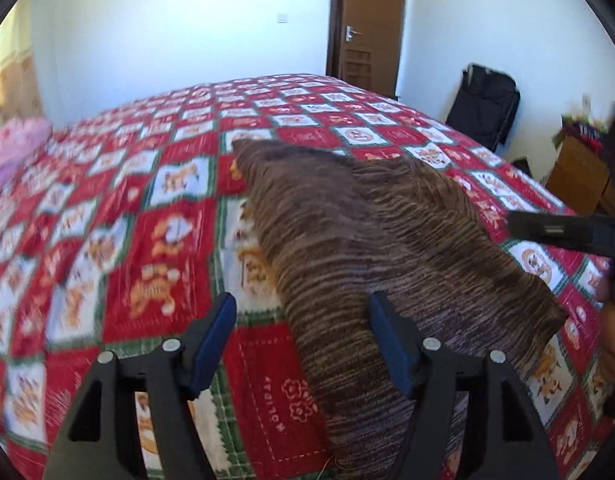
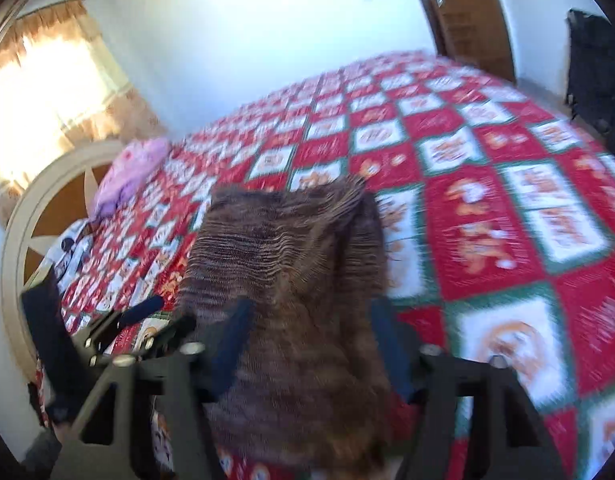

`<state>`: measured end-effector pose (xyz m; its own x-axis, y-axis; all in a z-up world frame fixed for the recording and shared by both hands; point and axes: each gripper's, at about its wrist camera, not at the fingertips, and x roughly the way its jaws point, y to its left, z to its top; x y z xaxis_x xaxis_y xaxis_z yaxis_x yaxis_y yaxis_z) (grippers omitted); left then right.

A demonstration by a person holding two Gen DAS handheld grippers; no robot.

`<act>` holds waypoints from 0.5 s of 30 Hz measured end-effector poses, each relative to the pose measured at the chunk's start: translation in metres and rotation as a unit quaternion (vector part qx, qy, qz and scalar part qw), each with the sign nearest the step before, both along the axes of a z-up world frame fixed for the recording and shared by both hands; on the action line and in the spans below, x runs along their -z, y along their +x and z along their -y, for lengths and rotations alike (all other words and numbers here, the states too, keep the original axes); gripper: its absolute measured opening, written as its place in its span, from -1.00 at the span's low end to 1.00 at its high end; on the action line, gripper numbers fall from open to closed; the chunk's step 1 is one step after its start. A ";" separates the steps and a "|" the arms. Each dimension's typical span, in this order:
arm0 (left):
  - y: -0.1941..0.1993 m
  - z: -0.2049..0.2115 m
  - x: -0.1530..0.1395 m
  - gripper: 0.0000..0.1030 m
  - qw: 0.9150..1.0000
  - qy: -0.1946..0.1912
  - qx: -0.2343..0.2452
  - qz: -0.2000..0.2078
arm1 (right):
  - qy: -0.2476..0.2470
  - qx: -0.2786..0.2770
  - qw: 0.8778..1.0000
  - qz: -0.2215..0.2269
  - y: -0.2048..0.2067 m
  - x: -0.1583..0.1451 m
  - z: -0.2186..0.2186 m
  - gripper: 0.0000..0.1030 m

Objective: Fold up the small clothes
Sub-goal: 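Open both grippers and press the folded sweater flat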

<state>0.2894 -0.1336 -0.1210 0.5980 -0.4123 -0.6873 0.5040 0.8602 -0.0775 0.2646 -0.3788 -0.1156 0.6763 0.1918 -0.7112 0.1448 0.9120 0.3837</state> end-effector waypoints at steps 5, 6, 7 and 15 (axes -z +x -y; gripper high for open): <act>0.003 -0.006 0.005 0.59 1.000 -0.023 -0.001 -0.013 | -0.078 0.039 0.996 -0.028 0.014 0.007 0.004 -0.83; 0.003 -0.007 0.007 0.62 0.999 -0.032 0.002 -0.021 | -0.078 0.054 0.995 -0.039 0.013 0.010 0.011 -0.85; 0.002 -0.007 0.011 0.62 0.999 -0.036 0.005 -0.028 | -0.070 0.062 0.994 -0.050 0.012 0.014 0.018 -0.85; 0.001 -0.013 0.015 0.75 0.998 -0.043 -0.002 -0.039 | -0.149 0.074 0.986 -0.034 0.010 -0.004 0.014 -0.64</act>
<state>0.2901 -0.1204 -0.1360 0.5465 -0.4689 -0.6939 0.4896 0.8511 -0.1895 0.2743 -0.3931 -0.1119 0.6307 -0.1292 -0.7652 0.3011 0.9495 0.0880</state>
